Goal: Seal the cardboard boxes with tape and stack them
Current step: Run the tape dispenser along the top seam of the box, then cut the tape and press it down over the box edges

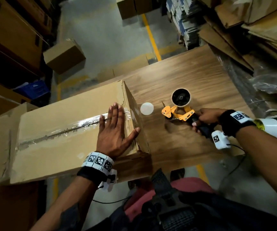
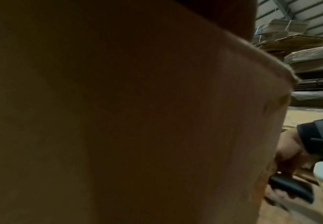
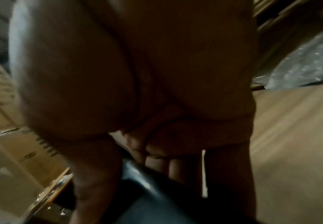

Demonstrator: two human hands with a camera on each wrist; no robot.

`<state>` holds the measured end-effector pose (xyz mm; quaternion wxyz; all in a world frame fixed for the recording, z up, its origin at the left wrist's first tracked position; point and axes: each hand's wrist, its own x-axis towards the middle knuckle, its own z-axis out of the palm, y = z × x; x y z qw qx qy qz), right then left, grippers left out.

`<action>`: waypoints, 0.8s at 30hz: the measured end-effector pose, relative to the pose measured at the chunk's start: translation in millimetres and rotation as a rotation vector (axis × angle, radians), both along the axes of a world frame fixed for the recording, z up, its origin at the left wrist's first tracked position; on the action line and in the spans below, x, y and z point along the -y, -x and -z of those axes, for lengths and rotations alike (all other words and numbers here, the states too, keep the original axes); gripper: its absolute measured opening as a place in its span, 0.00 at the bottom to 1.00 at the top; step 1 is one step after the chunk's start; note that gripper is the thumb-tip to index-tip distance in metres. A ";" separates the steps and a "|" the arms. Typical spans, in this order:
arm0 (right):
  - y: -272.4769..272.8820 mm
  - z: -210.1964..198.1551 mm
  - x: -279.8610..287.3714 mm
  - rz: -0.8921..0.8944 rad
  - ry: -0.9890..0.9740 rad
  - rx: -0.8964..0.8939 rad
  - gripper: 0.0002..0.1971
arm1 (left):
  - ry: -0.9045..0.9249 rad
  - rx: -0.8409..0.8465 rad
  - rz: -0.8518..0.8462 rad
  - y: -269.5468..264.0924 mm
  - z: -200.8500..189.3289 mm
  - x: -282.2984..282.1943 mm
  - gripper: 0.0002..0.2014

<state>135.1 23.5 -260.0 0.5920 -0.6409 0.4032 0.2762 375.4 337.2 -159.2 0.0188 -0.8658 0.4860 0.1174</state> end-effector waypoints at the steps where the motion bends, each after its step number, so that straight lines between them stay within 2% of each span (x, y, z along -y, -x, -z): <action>1: -3.1 0.8 2.9 -0.048 0.096 -0.023 0.06 | 0.009 -0.005 -0.009 1.2 0.7 1.2 0.47; 4: -11.6 -10.4 1.4 -0.325 0.560 -0.165 0.12 | 0.050 -0.021 -0.032 4.2 2.6 6.2 0.41; 6: -18.0 -29.5 -14.5 -0.295 0.847 -0.194 0.18 | 0.071 -0.028 -0.032 5.5 3.7 7.4 0.39; 7: -23.0 -39.9 -26.5 -0.235 0.945 -0.100 0.21 | 0.078 -0.027 -0.031 5.3 4.1 7.0 0.38; 8: -30.0 -47.8 -40.5 -0.161 0.963 0.083 0.25 | 0.081 -0.026 -0.031 4.8 4.5 6.9 0.38; 10: -47.0 -69.4 -75.9 -0.033 0.696 0.513 0.39 | 0.084 -0.027 -0.030 4.3 5.3 6.1 0.37; 11: -57.1 -79.5 -92.9 -0.029 0.515 0.641 0.45 | 0.087 -0.028 -0.029 4.4 5.7 5.9 0.37; 13: -81.2 -86.9 -124.8 -0.102 0.281 0.742 0.50 | 0.095 -0.035 -0.024 4.3 5.4 6.1 0.36; 16: -106.0 -76.0 -164.3 -0.188 0.236 0.860 0.53 | 0.094 -0.041 -0.015 4.3 4.6 5.9 0.38; 20: -111.1 -42.4 -188.7 -0.122 0.285 0.996 0.48 | 0.075 -0.030 -0.013 4.7 4.3 7.4 0.39; 24: -107.7 -32.3 -194.7 -0.103 0.266 0.951 0.48 | 0.064 -0.013 -0.015 4.0 6.9 6.4 0.38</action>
